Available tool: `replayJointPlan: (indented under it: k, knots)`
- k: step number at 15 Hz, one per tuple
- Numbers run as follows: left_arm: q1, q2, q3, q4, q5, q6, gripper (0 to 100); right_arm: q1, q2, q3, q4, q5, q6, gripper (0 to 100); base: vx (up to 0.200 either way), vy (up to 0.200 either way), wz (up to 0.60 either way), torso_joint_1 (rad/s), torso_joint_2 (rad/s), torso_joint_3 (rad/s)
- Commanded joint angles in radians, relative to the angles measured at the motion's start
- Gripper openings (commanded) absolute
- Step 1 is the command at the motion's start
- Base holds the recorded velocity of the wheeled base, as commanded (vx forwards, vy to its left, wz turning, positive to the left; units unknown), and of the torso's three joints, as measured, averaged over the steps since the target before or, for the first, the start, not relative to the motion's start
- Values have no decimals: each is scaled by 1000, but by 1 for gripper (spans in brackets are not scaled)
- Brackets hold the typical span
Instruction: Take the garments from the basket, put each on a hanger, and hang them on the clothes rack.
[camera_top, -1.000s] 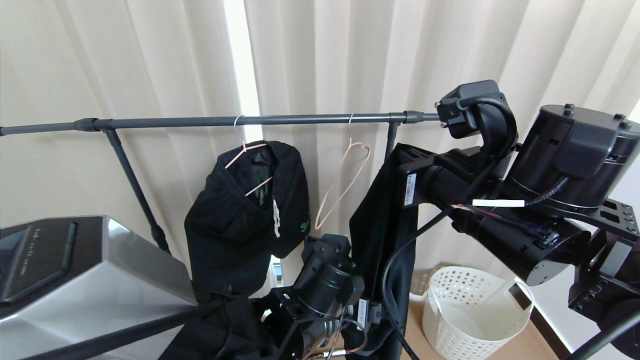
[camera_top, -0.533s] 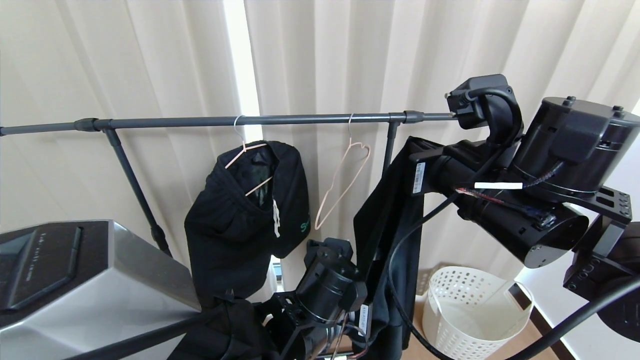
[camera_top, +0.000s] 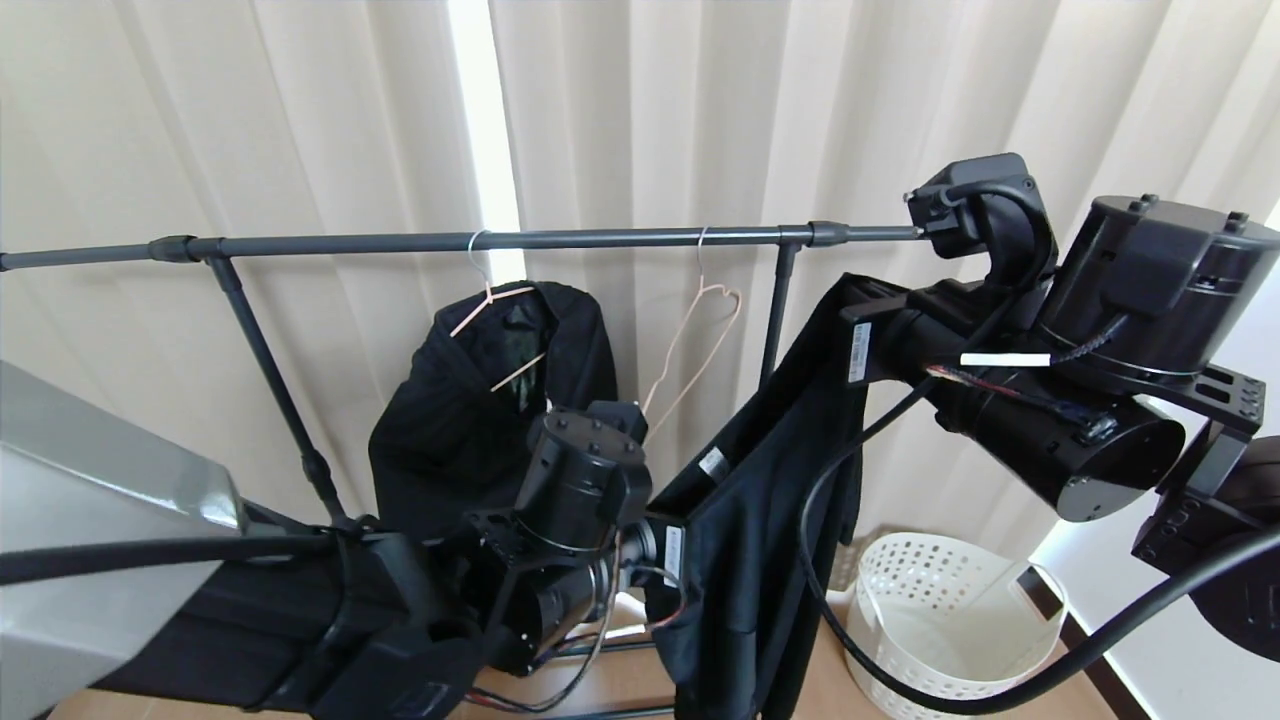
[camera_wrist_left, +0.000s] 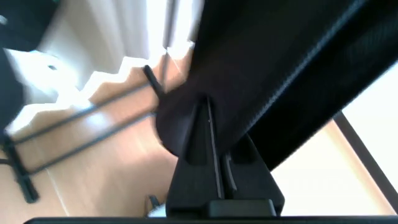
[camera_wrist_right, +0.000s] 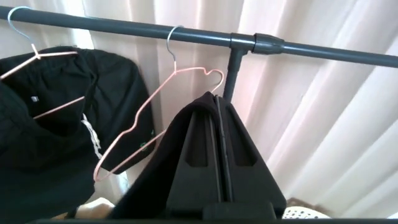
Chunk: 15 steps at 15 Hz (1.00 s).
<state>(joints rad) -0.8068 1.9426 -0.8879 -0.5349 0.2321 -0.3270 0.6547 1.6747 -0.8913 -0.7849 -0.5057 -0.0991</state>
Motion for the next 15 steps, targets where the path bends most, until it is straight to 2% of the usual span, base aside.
replayJointPlan:
  k: [1, 2, 3, 8, 10, 11, 12, 15]
  knots:
    - [58, -62, -8, -4, 0, 20, 0, -1, -4, 60, -1, 3, -44, 0, 0, 0, 0, 0, 0, 0]
    - [74, -82, -16, -4, 0, 36, 0, 0, 2, 115, -10, 9, -79, 0, 0, 0, 0, 0, 0, 0]
    - [77, -86, -19, -4, 0, 37, 0, 5, 5, 130, -10, 10, -86, 100, 0, 0, 0, 0, 0, 0]
    - [78, -91, -26, -5, 0, 37, 0, 33, -3, 268, 1, 112, -211, 100, 0, 0, 0, 0, 0, 0]
    - [81, -94, -39, -7, 1, 36, 0, 33, -13, 364, -1, 214, -321, 100, 0, 0, 0, 0, 0, 0]
    - [84, -94, -40, -8, 1, 36, 0, 33, -16, 382, -1, 236, -347, 100, 0, 0, 0, 0, 0, 0]
    - [90, -97, -46, -11, 3, 32, 0, 33, -21, 416, -2, 293, -398, 100, 0, 0, 0, 0, 0, 0]
    - [101, -111, -69, -11, 3, 9, 0, 33, -23, 460, -7, 377, -448, 100, 0, 0, 0, 0, 0, 0]
